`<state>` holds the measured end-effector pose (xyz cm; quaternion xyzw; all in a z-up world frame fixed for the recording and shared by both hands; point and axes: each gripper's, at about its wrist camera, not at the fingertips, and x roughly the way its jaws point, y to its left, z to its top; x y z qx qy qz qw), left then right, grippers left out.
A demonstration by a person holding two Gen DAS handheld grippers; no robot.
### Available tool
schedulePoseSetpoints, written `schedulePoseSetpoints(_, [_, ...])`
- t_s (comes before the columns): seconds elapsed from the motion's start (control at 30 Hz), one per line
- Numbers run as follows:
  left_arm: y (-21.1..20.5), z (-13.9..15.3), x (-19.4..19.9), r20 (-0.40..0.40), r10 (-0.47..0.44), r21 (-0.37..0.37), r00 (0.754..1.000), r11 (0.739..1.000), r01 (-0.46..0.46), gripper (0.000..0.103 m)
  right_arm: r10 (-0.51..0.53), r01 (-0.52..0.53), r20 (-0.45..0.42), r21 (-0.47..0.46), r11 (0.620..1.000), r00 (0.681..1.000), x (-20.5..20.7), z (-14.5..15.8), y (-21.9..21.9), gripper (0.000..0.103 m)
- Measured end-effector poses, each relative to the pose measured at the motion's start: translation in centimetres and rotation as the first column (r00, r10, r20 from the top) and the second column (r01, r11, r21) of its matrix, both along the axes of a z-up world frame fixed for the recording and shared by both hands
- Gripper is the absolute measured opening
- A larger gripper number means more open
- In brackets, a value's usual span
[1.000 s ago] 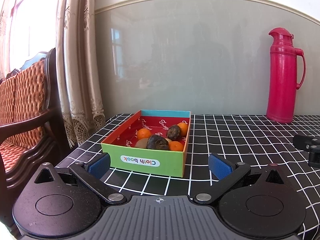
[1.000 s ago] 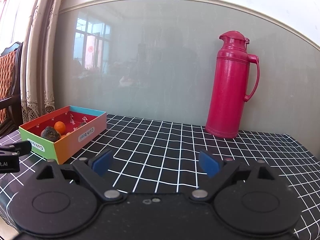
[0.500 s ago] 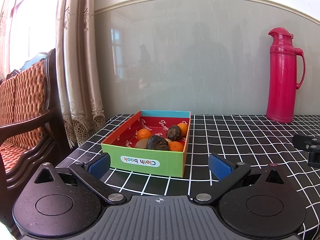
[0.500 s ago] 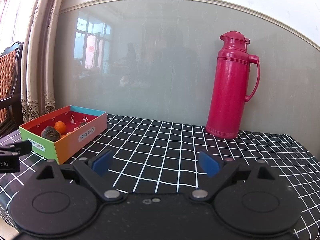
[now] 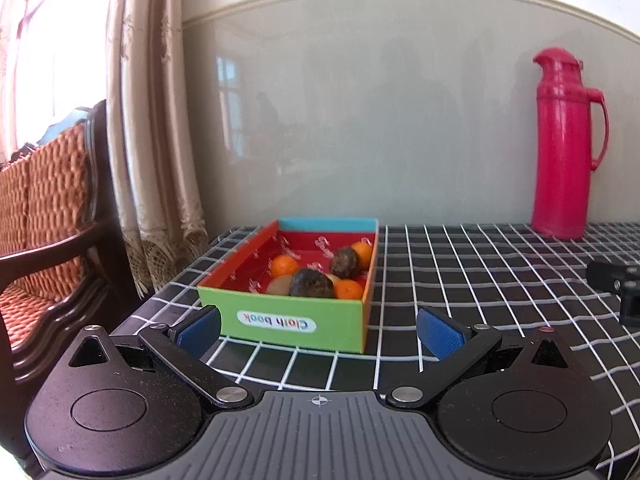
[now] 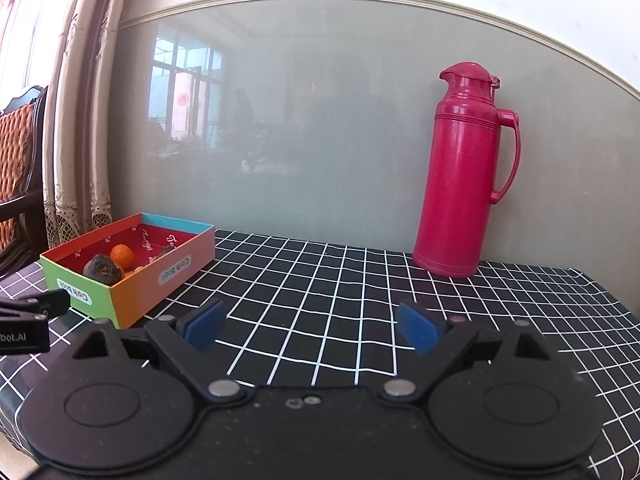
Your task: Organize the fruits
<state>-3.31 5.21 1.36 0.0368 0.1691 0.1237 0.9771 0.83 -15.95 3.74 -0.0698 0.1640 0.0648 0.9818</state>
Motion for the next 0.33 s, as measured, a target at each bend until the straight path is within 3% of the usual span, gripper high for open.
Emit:
schedulePoseSetpoints(0.1, [0.4, 0.1, -0.4, 0.044, 0.028, -0.027, 0.999, 0.999, -0.027, 0.103, -0.002, 0.002, -0.001, 0.001, 1.000, 1.000, 0.0, 0.0, 0.0, 0.092])
schedulePoseSetpoints(0.33, [1.8, 0.0, -0.8, 0.078, -0.031, -0.136, 0.996, 0.990, 0.042, 0.103, -0.003, 0.003, -0.001, 0.000, 1.000, 1.000, -0.1, -0.1, 0.1, 0.092])
